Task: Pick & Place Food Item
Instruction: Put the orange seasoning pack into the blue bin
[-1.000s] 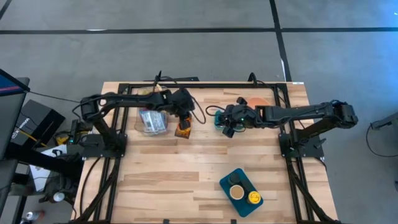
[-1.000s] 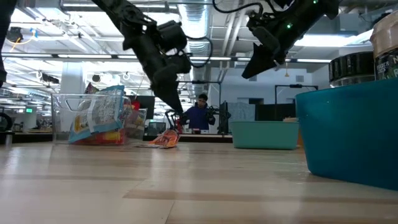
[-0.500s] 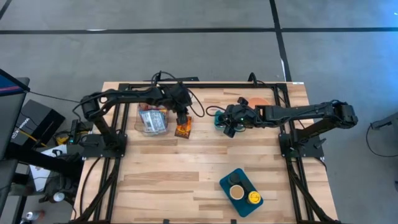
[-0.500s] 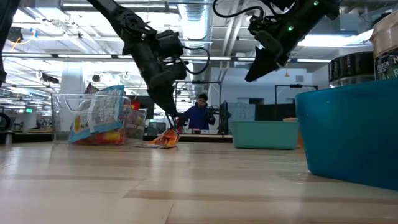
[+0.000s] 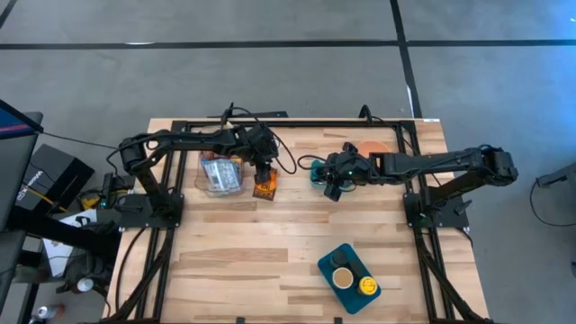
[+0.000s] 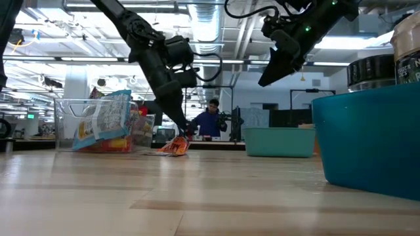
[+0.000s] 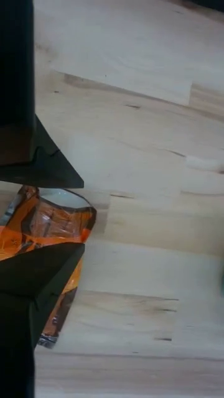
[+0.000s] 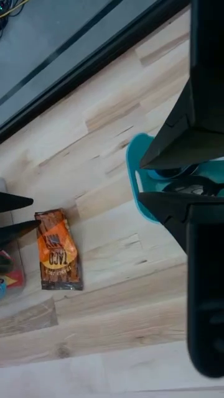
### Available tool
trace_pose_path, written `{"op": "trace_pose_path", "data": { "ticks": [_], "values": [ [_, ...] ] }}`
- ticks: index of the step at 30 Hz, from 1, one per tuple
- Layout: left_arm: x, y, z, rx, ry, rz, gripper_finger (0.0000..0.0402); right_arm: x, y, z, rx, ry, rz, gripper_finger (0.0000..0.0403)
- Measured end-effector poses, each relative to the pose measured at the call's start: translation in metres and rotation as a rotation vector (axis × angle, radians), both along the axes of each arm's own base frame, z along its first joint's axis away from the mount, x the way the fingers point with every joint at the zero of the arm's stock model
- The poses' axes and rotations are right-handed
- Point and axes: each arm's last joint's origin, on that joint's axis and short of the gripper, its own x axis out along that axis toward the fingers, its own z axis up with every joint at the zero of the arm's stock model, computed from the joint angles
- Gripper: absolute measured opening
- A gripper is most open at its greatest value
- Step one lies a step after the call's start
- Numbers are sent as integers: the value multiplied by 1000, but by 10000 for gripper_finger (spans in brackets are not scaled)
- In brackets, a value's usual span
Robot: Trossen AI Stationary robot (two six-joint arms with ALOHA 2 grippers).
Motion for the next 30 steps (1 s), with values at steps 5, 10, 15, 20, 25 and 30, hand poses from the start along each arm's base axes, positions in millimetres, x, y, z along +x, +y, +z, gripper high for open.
{"op": "trace_pose_path", "data": {
  "ticks": [5,10,15,20,25,30],
  "values": [
    [-3,-1,-7,3,-1,-3,152,0,0,0,5,-2,-5,63],
    [-3,-1,-10,19,-11,-18,153,0,0,0,6,0,-5,63],
    [-8,-4,-18,22,11,-36,153,0,0,0,6,0,-5,63],
    [-9,-4,-21,24,8,-36,153,0,0,0,6,0,-5,63],
    [-9,-4,-20,29,3,-40,153,0,0,0,6,0,-5,63],
    [-8,-3,-19,37,-13,-41,154,0,0,0,6,0,-5,63]
  ]
}}
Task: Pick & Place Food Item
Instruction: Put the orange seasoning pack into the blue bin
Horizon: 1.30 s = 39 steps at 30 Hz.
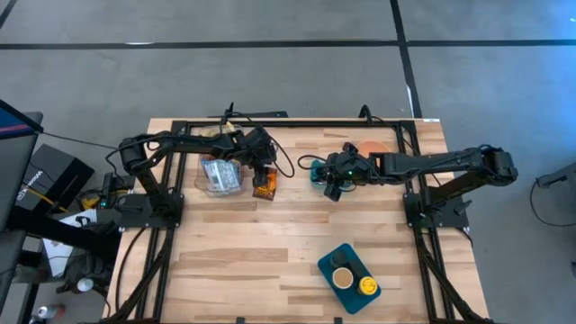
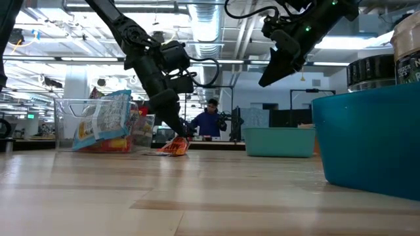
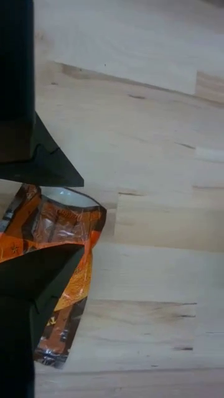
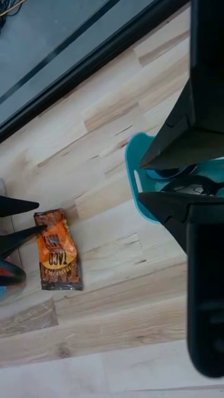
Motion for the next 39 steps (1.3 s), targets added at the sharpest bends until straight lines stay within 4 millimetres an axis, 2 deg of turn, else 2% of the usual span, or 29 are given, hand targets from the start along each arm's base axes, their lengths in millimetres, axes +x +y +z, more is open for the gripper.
{"op": "trace_pose_path", "data": {
  "ticks": [6,13,16,22,32,39],
  "values": [
    [0,0,-3,-14,5,-7,157,0,1,0,15,-1,15,63],
    [4,1,-22,-42,48,-8,157,0,1,0,19,-1,19,63],
    [5,1,-21,-38,40,-8,157,0,1,0,19,3,19,63],
    [3,0,-7,-18,1,-8,153,0,1,-1,19,6,19,63],
    [-1,-2,-9,-45,48,-1,103,0,1,-1,19,6,19,63],
    [-2,-1,-9,-46,51,13,106,0,1,-1,19,6,19,63]
  ]
}}
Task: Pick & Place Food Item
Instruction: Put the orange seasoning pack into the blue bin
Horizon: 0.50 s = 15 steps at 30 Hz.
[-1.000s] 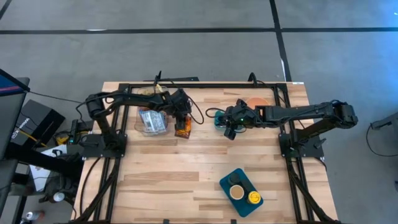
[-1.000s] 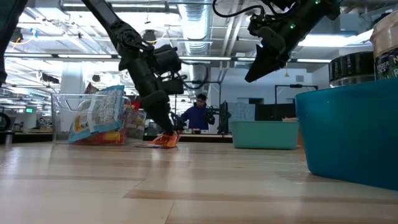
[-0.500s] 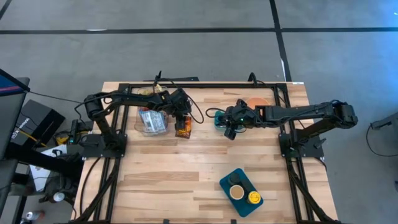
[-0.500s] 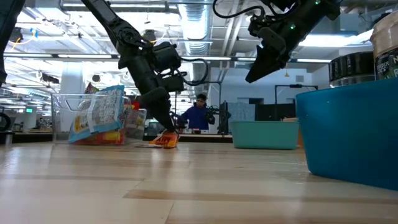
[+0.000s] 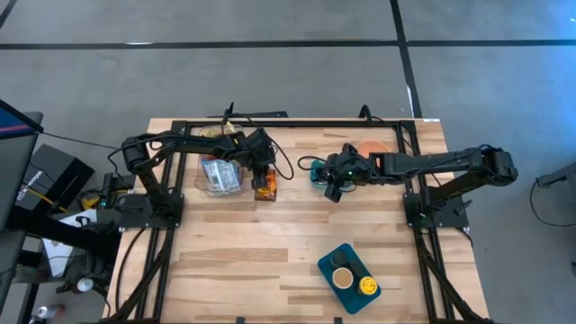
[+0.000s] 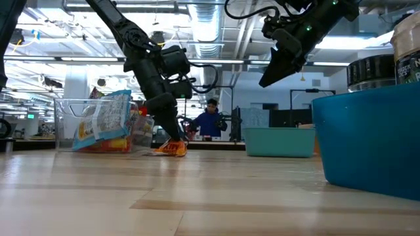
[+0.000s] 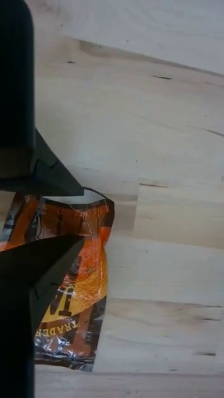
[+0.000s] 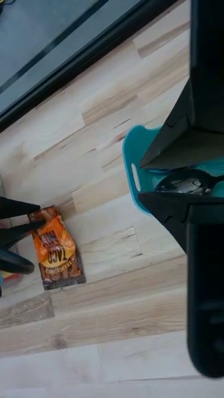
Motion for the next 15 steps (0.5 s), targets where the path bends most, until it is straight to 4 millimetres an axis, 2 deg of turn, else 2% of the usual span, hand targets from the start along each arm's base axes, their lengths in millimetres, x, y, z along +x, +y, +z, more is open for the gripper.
{"op": "trace_pose_path", "data": {
  "ticks": [7,15],
  "values": [
    [-1,0,0,-4,8,0,111,0,0,0,0,0,0,63],
    [0,0,0,-2,4,0,51,0,0,0,0,0,0,63]
  ]
}}
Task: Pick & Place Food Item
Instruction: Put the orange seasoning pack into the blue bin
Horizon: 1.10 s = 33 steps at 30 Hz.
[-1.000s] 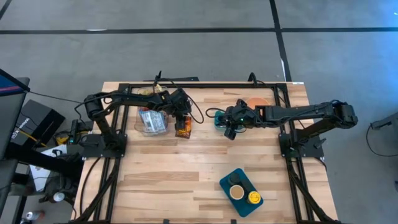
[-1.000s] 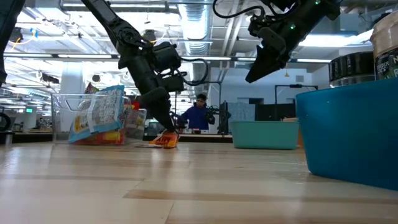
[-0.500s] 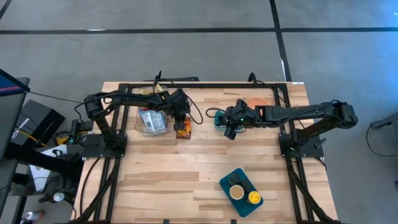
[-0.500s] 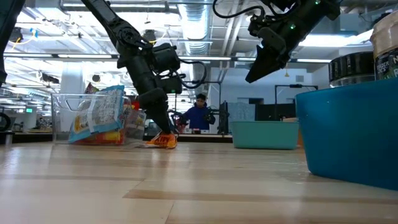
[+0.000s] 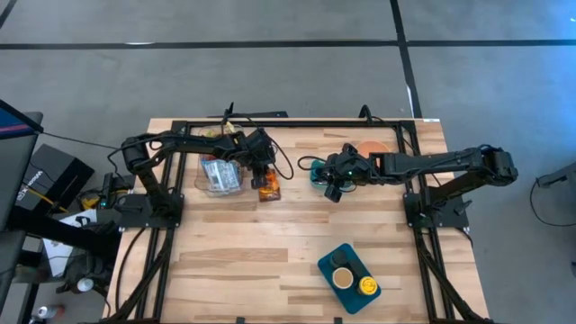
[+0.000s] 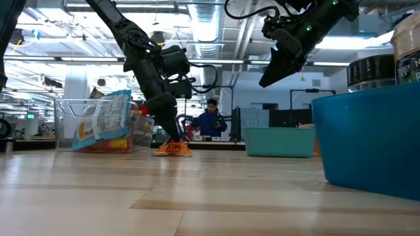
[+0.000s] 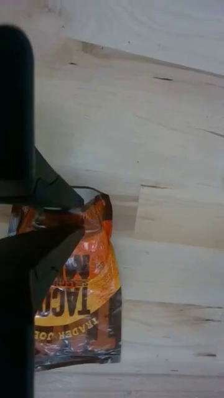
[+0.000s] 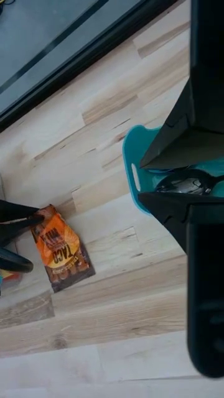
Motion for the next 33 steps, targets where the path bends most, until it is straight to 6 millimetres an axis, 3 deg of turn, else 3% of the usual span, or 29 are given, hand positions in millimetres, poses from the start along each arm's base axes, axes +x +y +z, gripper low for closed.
{"op": "trace_pose_path", "data": {
  "ticks": [7,24,33],
  "values": [
    [0,0,0,0,-1,0,6,0,0,0,0,0,0,63],
    [1,1,1,4,-17,6,1,0,0,0,-2,0,-3,63],
    [1,-6,29,33,-127,22,1,0,0,0,10,-9,-23,63]
  ]
}}
